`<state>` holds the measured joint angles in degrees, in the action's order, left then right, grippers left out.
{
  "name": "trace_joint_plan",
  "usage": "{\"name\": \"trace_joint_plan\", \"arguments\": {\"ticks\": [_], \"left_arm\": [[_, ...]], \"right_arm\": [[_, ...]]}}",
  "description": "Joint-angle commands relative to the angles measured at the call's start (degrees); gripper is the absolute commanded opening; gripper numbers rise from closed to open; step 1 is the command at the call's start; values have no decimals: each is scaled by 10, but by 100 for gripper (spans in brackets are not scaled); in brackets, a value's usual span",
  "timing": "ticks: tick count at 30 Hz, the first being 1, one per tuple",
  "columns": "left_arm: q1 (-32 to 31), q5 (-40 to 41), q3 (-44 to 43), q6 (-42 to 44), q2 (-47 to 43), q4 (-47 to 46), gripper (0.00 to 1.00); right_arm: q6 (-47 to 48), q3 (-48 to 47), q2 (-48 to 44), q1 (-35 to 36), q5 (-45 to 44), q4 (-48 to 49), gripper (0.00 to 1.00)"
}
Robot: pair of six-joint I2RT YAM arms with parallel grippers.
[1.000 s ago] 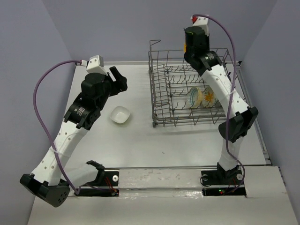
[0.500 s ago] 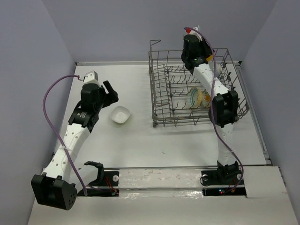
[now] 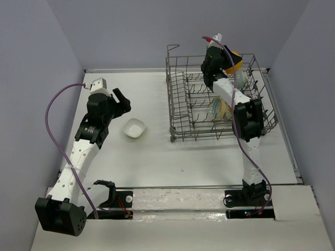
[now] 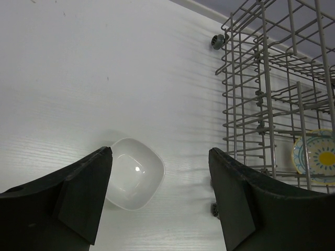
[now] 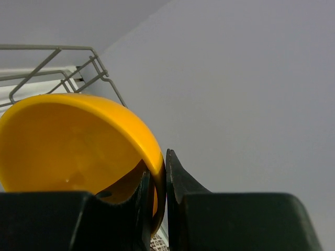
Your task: Load the bowls into the dish rack
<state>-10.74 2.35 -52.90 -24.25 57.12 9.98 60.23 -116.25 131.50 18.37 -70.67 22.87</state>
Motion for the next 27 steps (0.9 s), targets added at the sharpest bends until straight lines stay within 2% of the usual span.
{"name": "trace_joint_plan", "arguments": {"ticks": [1,15,27], "left_arm": [[5,-10,5,2,-11,-25,83],[5,-16,7,-1,-9,-25,84],[4,-20,9,-2,-4,-25,84]], "right_arm": [[57,1,8,2,-18,120,1],[90,15,48,33,-12,146,1],[135,12,75,33,-11,192,1]]}}
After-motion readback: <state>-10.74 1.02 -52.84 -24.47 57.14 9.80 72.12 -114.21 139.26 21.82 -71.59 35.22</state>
